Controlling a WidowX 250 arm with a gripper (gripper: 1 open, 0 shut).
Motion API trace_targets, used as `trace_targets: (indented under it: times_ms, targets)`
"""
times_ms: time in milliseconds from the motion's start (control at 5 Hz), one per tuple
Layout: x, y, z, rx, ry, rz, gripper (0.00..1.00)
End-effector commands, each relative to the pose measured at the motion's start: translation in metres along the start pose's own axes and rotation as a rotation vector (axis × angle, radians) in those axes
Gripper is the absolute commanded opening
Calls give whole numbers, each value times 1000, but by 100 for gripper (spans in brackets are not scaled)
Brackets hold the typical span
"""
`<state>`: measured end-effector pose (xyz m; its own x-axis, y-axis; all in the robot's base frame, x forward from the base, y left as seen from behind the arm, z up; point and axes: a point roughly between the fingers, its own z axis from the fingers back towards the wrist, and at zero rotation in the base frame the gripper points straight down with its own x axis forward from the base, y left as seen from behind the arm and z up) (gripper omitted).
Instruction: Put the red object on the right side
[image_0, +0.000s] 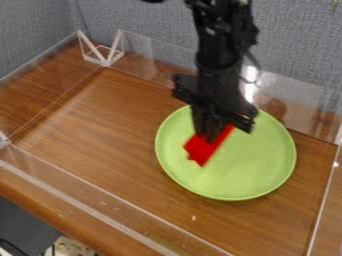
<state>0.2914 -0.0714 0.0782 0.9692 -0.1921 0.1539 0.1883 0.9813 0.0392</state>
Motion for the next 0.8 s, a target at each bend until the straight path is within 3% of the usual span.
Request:
trace_targets:
  times_ms: [0, 400, 600]
  targets:
    - [9, -27, -6, -42, -29, -74, 0]
    - [-6, -67, -37, -86, 8, -44, 0]
    - [-19, -78, -38, -94, 34, -5, 0]
